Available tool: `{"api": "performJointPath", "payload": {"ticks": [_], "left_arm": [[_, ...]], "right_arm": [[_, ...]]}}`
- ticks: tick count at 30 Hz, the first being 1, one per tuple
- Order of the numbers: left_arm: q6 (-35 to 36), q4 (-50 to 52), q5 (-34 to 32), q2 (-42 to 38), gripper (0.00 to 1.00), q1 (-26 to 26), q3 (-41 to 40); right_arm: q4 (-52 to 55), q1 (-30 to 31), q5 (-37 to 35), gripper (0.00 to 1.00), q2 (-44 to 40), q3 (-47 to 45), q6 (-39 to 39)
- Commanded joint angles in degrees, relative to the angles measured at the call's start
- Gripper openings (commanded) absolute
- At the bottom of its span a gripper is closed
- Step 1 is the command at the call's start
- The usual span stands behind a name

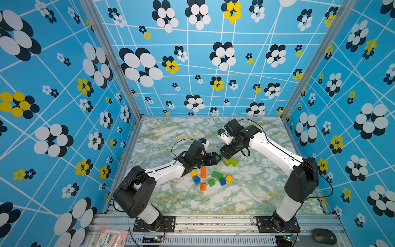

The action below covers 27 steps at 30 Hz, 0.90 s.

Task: Assemble a fork with lego
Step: Pick up the lego brick from the center of the board.

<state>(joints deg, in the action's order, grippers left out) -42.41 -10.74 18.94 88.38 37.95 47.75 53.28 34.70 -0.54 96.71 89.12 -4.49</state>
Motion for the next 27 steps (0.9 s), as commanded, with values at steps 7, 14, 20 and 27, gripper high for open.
{"api": "performJointPath", "payload": {"ticks": [7,14,20,27], "left_arm": [[3.54,9.88,-6.40,-8.45,0.84,3.16,-2.28],[1.43,13.84,-10.29,-16.90,0.82,7.59,-9.03],[-2.43,12.91,-12.55,-22.47,0.82,9.25,-16.12],[-3.62,7.48,-8.47,-21.65,0.83,6.24,-18.84]], "right_arm": [[-7.30,5.63,-15.98,0.69,-17.51,-14.99,16.75],[-9.23,20.75,-20.51,0.59,-21.89,-25.80,33.56],[-21.28,28.11,-19.58,0.51,-17.97,-35.00,42.25],[-29.14,28.46,-21.58,0.48,-10.35,-37.70,43.33]]}}
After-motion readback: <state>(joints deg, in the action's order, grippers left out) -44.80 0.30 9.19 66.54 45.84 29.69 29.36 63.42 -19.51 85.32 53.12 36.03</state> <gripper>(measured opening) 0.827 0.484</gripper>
